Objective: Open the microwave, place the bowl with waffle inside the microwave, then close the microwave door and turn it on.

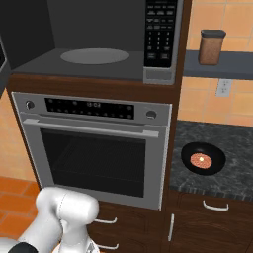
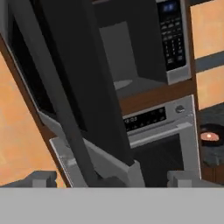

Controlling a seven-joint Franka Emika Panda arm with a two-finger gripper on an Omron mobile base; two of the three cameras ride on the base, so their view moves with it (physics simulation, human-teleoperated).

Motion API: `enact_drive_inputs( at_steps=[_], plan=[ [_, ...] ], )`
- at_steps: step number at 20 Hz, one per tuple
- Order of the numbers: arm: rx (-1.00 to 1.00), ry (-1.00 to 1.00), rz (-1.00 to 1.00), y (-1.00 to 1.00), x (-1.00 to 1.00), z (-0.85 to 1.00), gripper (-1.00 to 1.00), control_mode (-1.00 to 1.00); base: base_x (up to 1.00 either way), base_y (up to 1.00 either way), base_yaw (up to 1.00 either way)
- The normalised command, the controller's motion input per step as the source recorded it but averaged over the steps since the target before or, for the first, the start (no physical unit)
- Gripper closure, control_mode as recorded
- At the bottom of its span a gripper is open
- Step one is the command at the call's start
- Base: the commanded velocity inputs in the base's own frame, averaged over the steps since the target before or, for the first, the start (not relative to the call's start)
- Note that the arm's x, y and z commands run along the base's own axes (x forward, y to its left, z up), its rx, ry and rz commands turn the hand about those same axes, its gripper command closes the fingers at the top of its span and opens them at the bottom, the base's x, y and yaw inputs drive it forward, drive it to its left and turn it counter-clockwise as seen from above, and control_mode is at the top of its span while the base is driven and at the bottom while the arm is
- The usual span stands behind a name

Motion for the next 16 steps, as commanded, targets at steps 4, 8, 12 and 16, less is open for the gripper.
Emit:
enact_drive_inputs(
  at_steps=[4,8,12,16],
  plan=[
    [0.29,0.00,0.58,-0.53,0.50,-0.01,-1.00,-1.00,0.00,0.00,0.00],
    [0.30,0.00,0.53,-0.60,0.79,-0.01,-1.00,-1.00,0.00,0.00,0.00],
    [0.34,0.00,0.57,-0.52,0.78,-0.09,-1.00,-1.00,0.00,0.00,0.00],
    [0.28,-0.01,0.51,-0.18,0.95,-0.52,-1.00,-1.00,0.00,0.00,0.00]
  ],
)
